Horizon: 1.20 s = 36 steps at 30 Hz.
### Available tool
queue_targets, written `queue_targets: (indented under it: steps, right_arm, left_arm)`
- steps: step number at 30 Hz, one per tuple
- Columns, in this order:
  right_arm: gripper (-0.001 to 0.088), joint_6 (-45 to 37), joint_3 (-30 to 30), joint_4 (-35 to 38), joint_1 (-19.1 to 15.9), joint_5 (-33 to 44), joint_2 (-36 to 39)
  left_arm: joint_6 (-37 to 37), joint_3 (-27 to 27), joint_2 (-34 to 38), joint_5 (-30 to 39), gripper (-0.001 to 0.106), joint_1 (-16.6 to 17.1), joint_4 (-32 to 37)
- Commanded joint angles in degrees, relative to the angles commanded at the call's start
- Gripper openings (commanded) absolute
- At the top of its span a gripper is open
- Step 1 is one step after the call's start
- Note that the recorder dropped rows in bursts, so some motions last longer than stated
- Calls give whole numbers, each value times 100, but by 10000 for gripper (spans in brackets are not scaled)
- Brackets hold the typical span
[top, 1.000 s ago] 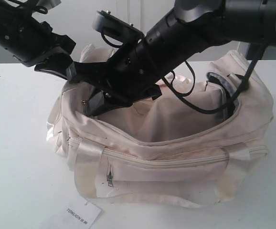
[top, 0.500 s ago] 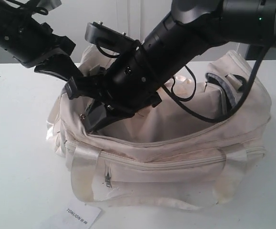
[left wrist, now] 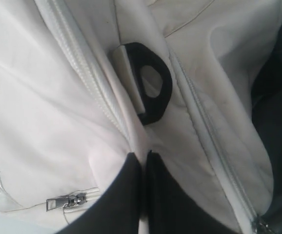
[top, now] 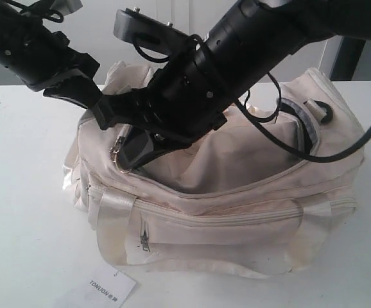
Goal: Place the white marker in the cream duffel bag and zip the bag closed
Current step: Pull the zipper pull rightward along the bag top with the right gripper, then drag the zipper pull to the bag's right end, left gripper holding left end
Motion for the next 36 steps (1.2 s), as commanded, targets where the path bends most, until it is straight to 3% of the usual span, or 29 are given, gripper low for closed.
queue_targets:
  steps: [27, 36]
  right_arm:
    - [0, 179, 0, -1195, 0, 485, -95]
    - [0, 690, 0, -2148, 0, 485, -104]
  left_arm:
    - [-54, 0, 0, 12, 0, 0, 1236]
    - [-481, 0, 0, 105, 0, 0, 1824]
